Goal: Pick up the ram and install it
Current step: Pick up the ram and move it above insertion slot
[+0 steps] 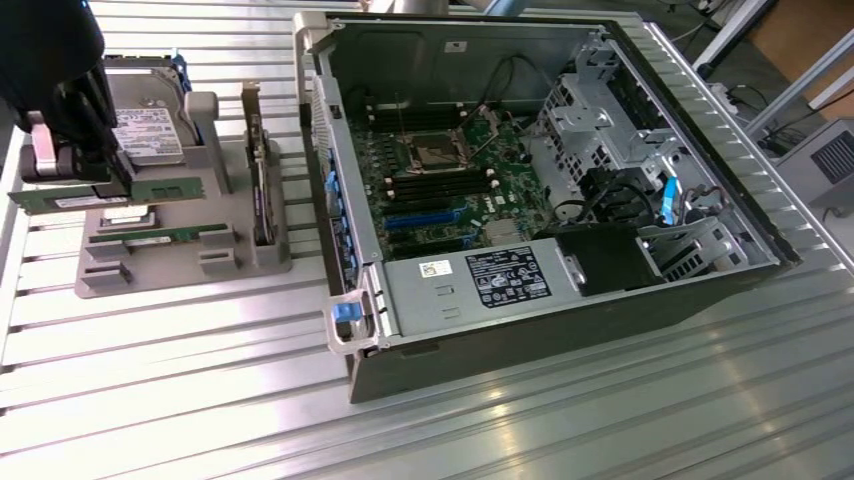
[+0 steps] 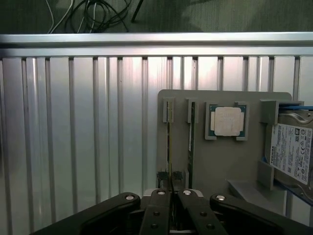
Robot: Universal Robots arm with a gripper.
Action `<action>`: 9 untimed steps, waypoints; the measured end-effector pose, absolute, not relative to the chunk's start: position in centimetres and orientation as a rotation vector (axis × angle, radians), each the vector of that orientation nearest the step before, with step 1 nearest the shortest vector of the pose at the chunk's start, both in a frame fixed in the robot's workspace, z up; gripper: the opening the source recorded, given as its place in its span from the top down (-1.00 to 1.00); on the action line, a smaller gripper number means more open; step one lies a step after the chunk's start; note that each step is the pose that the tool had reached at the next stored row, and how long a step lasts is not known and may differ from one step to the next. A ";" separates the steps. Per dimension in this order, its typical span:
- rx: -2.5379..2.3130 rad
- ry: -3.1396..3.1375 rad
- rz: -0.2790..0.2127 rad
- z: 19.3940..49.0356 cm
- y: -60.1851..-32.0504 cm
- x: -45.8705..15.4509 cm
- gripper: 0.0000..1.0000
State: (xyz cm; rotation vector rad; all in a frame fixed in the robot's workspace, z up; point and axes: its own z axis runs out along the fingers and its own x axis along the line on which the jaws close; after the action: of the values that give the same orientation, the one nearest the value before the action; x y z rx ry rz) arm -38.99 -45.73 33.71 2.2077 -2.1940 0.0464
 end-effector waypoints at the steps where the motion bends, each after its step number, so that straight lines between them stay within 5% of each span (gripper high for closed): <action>1: 2.208 -2.194 0.046 33.8 -45.7 -39.0 0.76; 9: 2.208 -2.194 0.046 34.7 -45.7 -39.0 0.76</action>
State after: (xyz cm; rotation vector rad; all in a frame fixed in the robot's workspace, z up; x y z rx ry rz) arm -38.99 -45.73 34.71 2.2077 -2.1941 0.0464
